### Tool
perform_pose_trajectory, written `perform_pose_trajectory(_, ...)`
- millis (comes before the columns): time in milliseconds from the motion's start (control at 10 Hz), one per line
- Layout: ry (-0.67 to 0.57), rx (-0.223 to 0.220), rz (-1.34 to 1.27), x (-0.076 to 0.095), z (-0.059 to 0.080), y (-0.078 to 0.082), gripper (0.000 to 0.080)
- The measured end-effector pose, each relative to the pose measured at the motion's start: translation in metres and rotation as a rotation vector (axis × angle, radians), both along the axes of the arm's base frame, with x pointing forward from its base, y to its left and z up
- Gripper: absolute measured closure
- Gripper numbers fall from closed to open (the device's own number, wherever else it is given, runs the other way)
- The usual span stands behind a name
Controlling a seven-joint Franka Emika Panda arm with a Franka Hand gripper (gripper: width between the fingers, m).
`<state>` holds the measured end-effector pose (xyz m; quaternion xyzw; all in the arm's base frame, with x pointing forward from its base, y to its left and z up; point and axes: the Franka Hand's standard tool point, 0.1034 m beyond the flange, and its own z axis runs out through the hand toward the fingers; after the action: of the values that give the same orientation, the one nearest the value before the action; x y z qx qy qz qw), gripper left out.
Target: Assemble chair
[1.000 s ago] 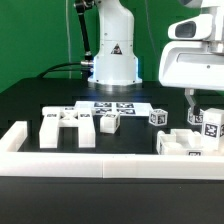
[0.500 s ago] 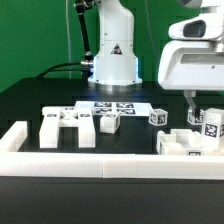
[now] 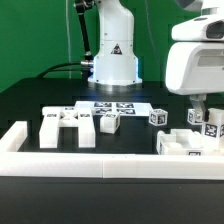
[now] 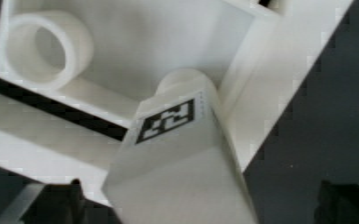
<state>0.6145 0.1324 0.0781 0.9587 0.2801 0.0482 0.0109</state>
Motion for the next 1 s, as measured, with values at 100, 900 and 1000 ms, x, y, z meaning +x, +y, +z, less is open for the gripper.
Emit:
perform_pose_trajectory(100,-0.004,-0.009,0.050,0.0018,0.0012,-0.0012,0.0150)
perform_pose_trajectory(900,-0.004,0.018,-0.219,0.0020,0.0008,-0.0028,0.0509)
perform_pose_trajectory(1000,-0.006,0.029,-0.320,0.0022,0.0008,-0.0031,0.0509)
